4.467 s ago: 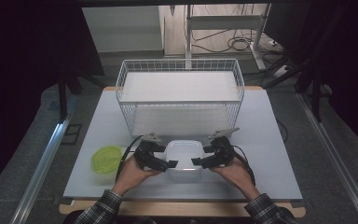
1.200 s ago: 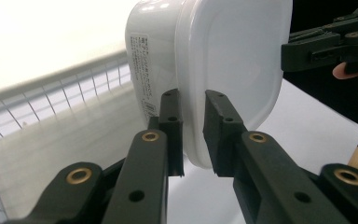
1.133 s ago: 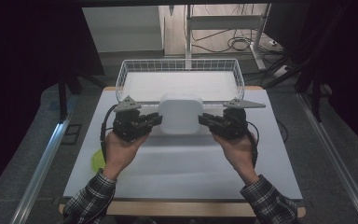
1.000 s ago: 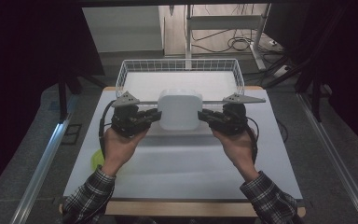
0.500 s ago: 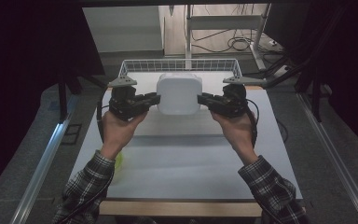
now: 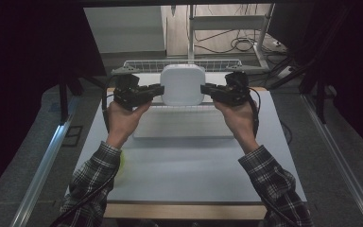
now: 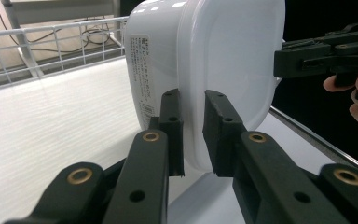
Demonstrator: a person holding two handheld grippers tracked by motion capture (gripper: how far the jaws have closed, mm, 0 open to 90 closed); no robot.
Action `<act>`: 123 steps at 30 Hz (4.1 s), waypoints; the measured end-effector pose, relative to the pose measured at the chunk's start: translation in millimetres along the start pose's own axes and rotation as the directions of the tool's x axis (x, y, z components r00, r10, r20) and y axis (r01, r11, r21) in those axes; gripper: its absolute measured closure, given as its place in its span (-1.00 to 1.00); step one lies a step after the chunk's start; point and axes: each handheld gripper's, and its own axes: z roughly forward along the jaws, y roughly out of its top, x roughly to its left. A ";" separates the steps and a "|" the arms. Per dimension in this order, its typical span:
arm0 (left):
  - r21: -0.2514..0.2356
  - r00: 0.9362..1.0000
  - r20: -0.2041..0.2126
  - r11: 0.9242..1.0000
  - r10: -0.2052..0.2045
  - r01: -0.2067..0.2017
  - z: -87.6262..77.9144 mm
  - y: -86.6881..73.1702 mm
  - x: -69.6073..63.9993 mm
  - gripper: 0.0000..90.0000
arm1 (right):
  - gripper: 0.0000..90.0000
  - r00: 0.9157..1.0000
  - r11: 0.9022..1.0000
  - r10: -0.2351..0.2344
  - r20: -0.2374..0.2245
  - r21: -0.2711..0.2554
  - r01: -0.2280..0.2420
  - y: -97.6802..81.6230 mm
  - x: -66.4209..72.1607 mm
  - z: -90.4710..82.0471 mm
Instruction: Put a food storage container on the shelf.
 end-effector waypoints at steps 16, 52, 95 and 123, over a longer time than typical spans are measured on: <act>0.000 1.000 -0.020 1.000 0.010 -0.010 15.1 -1.8 7.9 0.67 | 0.67 0.999 0.999 0.042 -0.020 -0.002 -0.042 1.3 -10.7 7.5; -0.032 0.995 -0.088 0.998 0.053 -0.056 46.1 9.4 16.7 0.12 | 0.25 0.996 0.999 -0.041 0.079 -0.025 0.043 10.9 -14.7 31.8; -0.028 0.991 0.053 0.992 0.124 -0.123 10.7 -41.6 -3.4 -0.19 | -0.24 0.991 0.990 -0.133 -0.005 -0.039 0.133 -30.8 -5.9 7.1; 0.037 0.976 0.121 0.981 0.183 -0.189 2.1 -129.3 -31.7 -0.85 | -0.79 0.973 0.973 -0.220 -0.070 0.055 0.224 -122.5 7.4 -12.0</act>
